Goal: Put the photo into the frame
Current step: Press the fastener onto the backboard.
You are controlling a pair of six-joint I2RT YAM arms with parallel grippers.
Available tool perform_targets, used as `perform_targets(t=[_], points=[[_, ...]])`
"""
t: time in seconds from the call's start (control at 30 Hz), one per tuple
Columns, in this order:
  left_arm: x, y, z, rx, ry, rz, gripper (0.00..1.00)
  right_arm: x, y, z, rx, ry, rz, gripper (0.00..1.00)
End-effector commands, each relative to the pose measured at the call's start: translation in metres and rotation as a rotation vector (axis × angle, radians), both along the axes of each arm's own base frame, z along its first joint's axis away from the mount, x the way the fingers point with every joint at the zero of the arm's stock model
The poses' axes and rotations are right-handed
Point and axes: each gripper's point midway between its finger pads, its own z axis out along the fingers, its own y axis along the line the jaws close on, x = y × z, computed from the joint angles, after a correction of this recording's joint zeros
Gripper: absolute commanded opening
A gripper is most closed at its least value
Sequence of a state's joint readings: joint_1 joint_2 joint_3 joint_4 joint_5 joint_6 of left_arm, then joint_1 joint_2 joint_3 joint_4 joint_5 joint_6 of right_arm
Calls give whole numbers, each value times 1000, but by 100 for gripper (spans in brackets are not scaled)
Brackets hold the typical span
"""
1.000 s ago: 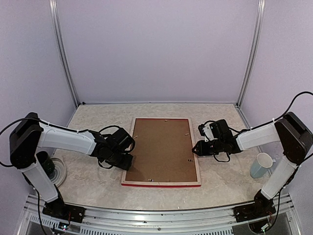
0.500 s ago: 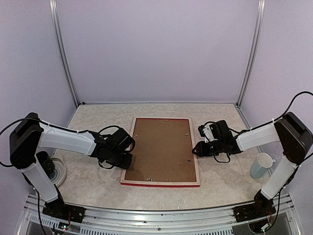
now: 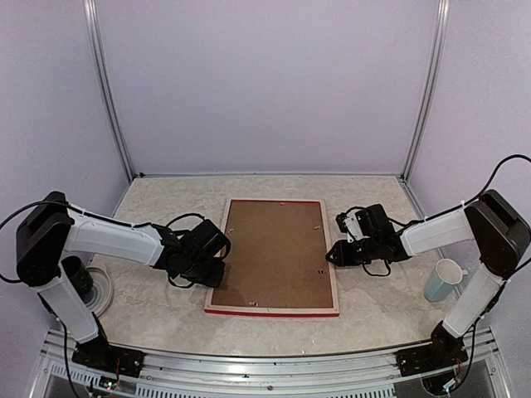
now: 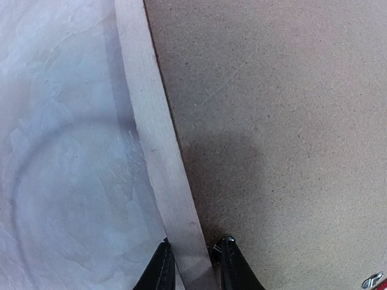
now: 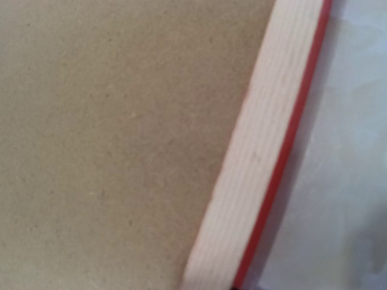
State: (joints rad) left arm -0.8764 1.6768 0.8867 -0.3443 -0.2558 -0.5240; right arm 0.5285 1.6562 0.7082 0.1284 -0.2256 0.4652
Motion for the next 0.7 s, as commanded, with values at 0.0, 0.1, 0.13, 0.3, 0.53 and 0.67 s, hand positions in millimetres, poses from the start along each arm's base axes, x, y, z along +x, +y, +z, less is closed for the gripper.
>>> perform_targets(t=[0.0, 0.1, 0.13, 0.3, 0.53, 0.67], points=[[-16, 17, -27, 104, 58, -16, 0, -10, 4, -10, -8, 30, 23, 25], [-16, 16, -26, 103, 51, -12, 0, -10, 3, -10, -10, 30, 24, 25], [-16, 16, -26, 103, 49, -10, 0, -9, 3, -10, -10, 29, 23, 25], [-14, 13, -19, 92, 26, 5, 0, -10, 4, -12, -10, 32, 26, 25], [-9, 8, 4, 42, -22, 24, 36, -9, 3, -13, -14, 33, 24, 25], [-3, 4, 30, -20, -66, 31, 44, -9, 4, -14, -13, 35, 24, 26]])
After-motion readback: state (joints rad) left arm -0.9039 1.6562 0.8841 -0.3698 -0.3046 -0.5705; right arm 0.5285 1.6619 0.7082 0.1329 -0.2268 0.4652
